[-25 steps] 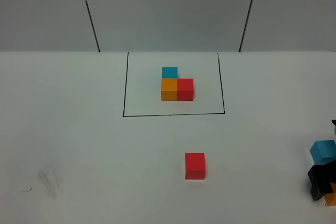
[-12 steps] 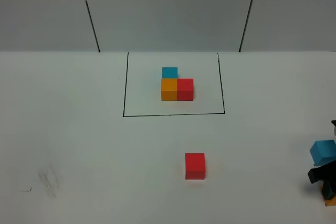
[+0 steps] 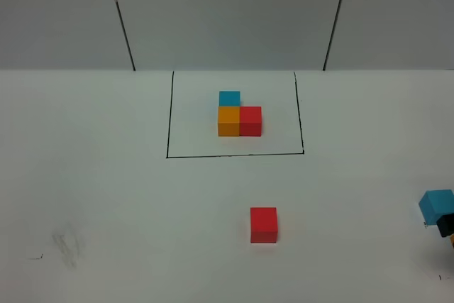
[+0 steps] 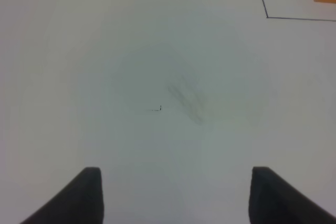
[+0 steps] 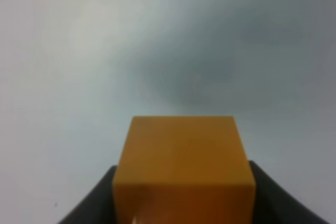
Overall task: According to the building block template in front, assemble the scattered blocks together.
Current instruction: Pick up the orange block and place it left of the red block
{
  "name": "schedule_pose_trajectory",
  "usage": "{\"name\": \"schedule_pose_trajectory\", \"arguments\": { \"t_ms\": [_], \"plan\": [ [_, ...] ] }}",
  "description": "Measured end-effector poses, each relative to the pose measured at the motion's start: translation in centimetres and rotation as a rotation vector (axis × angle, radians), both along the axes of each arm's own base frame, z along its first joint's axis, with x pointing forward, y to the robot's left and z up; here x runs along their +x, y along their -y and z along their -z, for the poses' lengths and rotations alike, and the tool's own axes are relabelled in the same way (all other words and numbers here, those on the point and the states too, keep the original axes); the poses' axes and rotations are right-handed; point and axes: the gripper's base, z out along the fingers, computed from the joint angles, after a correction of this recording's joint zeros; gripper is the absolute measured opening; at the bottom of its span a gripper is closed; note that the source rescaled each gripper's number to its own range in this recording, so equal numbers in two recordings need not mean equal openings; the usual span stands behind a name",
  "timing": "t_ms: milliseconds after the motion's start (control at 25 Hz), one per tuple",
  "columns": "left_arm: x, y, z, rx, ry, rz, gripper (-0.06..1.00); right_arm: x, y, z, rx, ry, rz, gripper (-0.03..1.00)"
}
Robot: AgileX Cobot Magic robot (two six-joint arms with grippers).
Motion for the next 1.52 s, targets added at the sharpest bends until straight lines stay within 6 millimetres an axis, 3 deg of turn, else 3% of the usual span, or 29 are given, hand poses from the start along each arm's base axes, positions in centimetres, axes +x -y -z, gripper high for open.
{"name": "schedule_pose_trajectory", "arguments": {
  "t_ms": [200, 440, 720, 920, 1040, 1240, 1520],
  "plan": [
    [0.0, 0.0, 0.0, 0.000, 0.000, 0.000, 0.32, -3.1, -3.4, -4.3, -0.034, 0.104, -0.381, 0.20],
    [0.0, 0.0, 0.0, 0.000, 0.000, 0.000, 0.32, -4.4, -9.9, -5.9, -0.067, 0.204, -0.889, 0.20],
    [0.0, 0.0, 0.0, 0.000, 0.000, 0.000, 0.32, -0.5, -17.6, -6.7, -0.131, 0.203, -1.154, 0.20],
    [0.0, 0.0, 0.0, 0.000, 0.000, 0.000, 0.32, 3.3, -22.8, -6.0, -0.183, 0.174, -1.264, 0.20],
    [0.0, 0.0, 0.0, 0.001, 0.000, -0.001, 0.32, 4.6, -25.6, -5.2, -0.195, 0.162, -1.358, 0.20],
    [0.0, 0.0, 0.0, 0.001, 0.000, -0.001, 0.32, 5.8, -28.3, -3.1, -0.190, 0.116, -1.459, 0.20],
    [0.0, 0.0, 0.0, 0.001, 0.000, -0.001, 0.32, 6.1, -29.7, -1.6, -0.199, 0.154, -1.625, 0.20]
  ]
}}
